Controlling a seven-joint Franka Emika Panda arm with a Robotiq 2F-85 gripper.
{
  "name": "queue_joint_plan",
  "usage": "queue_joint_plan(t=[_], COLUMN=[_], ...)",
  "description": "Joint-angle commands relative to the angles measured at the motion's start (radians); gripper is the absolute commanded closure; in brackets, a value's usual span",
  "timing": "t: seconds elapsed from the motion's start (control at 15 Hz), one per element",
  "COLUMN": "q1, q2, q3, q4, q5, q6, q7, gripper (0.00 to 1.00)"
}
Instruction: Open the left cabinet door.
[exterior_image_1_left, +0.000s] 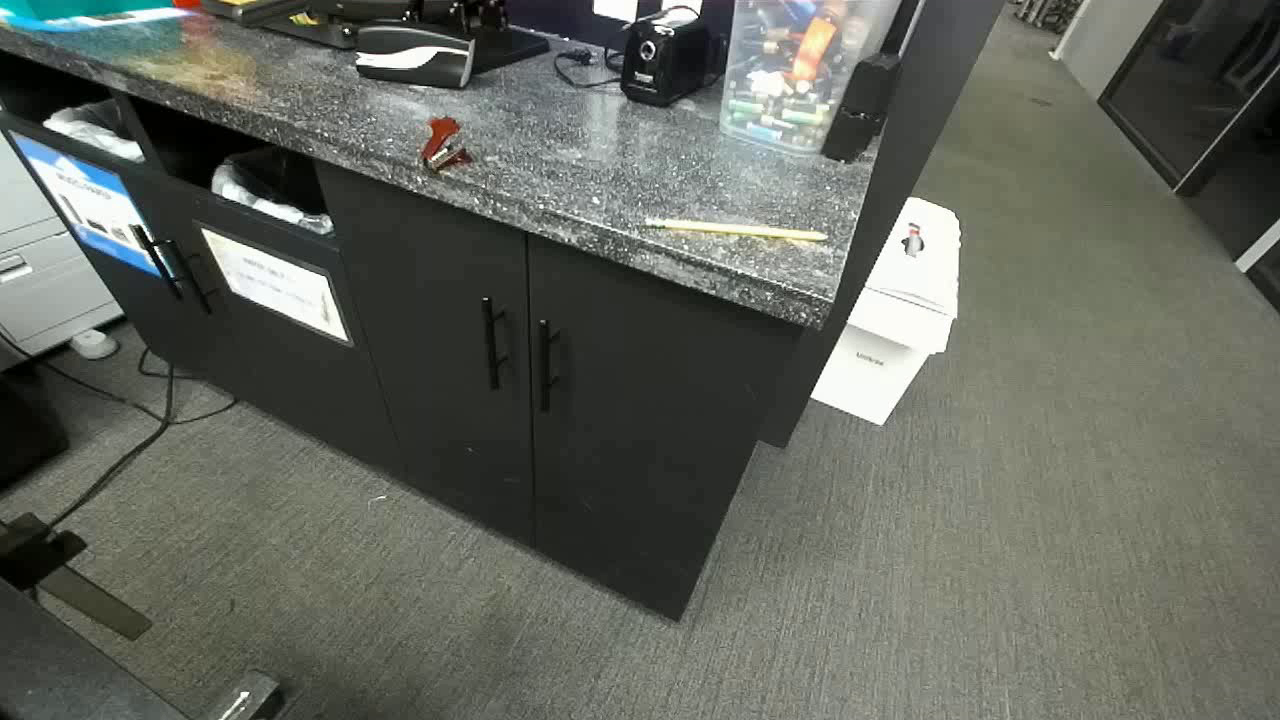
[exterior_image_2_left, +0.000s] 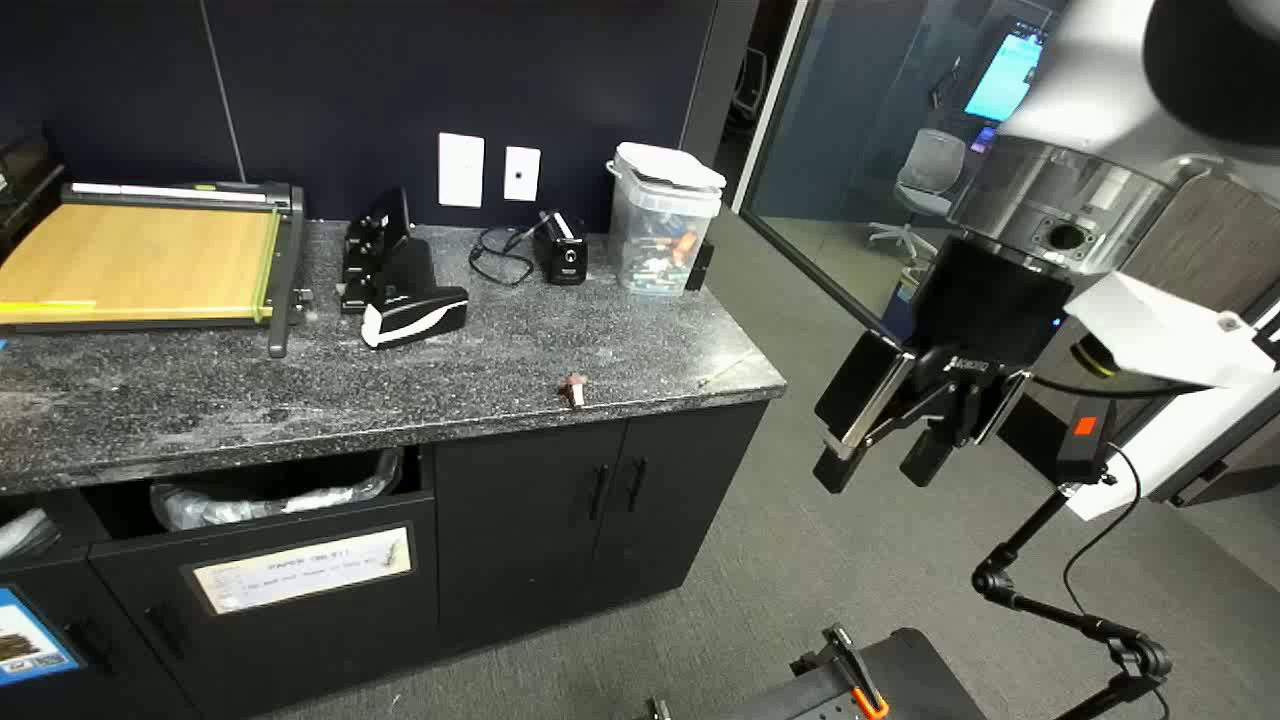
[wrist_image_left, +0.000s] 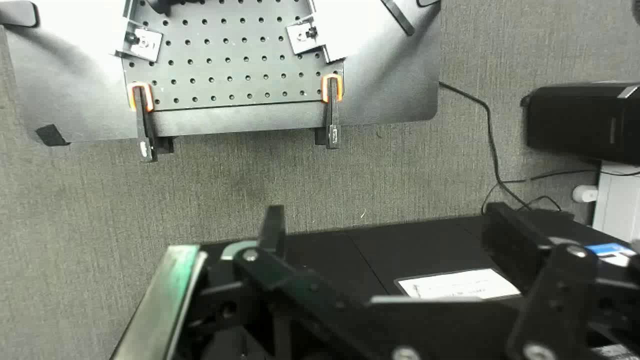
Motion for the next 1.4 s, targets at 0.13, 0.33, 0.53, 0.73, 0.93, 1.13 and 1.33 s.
queue_joint_plan(t=[0.13, 0.33, 0.53, 0.73, 0.93, 1.13, 1.33], q1=[-0.014, -0.014, -0.014, -0.023, -0.037, -0.048, -0.052], q2=[0.0, 0.0, 0.0, 0.082, 0.236, 0.419, 0.615], q3=[0.011, 0.011, 0.011, 0.006, 0.005, 0.009, 0.014], q4=[0.002, 0.002, 0.002, 0.031, 0.054, 0.068, 0.084], q5=[0.005, 0.005, 0.005, 0.003, -0.016, -0.039, -0.093], q6=[-0.003, -0.003, -0.003, 0.044, 0.204, 0.387, 0.599], q7=[-0.006, -0.006, -0.006, -0.011, -0.022, -0.011, 0.025], gripper=[0.0, 0.0, 0.0, 0.0, 0.0, 0.0, 0.0])
